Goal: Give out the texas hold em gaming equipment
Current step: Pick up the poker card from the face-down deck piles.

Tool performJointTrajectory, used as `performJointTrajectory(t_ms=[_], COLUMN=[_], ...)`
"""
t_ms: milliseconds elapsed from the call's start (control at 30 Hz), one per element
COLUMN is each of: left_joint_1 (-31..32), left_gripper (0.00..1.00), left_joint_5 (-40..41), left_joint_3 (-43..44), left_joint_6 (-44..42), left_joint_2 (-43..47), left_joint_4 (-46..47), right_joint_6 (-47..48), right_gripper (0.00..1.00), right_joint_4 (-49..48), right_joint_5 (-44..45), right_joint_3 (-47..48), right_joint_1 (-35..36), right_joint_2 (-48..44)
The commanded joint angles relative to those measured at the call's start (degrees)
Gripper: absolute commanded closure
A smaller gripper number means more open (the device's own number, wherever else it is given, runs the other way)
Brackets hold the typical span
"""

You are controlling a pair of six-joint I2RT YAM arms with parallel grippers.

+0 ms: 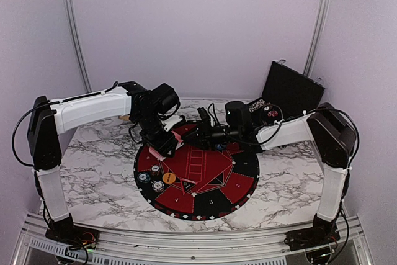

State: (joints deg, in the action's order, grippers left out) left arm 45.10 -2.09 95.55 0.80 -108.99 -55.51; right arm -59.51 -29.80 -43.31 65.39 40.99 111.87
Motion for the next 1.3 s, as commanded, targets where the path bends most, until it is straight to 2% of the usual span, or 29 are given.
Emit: performJointTrajectory(t_ms=[0,467,900,1267], left_joint_1=[-0.33,-0.34,-0.31,-0.29], left_gripper=[0.66,0.66,0.66,0.66], left_joint_5=[-0.29,-0.89,-1.09,-1.14], left_joint_3=[0.17,-0.01,0.42,1.22], left_joint_6=[-0.53,-2.03,-1.78,-1.9], left_joint_2=[1.39,1.51,1.24,1.06], left_joint_4=[0.66,0.58,0.57,0.49], right_joint_6=[1.4,2.11,1.62,0.21], right_gripper=[0.71,0.58,0.38,0.36], right_joint_4=[0.93,1.52,-0.65,-2.87], right_joint_5=[0.77,0.42,-0.87,-1.93], right_joint_3=[2.76,4.55,3.93,4.39], right_joint_1=[0.35,1.12,1.43,1.99], right_joint_2=[0.26,2.46,3.19,5.23])
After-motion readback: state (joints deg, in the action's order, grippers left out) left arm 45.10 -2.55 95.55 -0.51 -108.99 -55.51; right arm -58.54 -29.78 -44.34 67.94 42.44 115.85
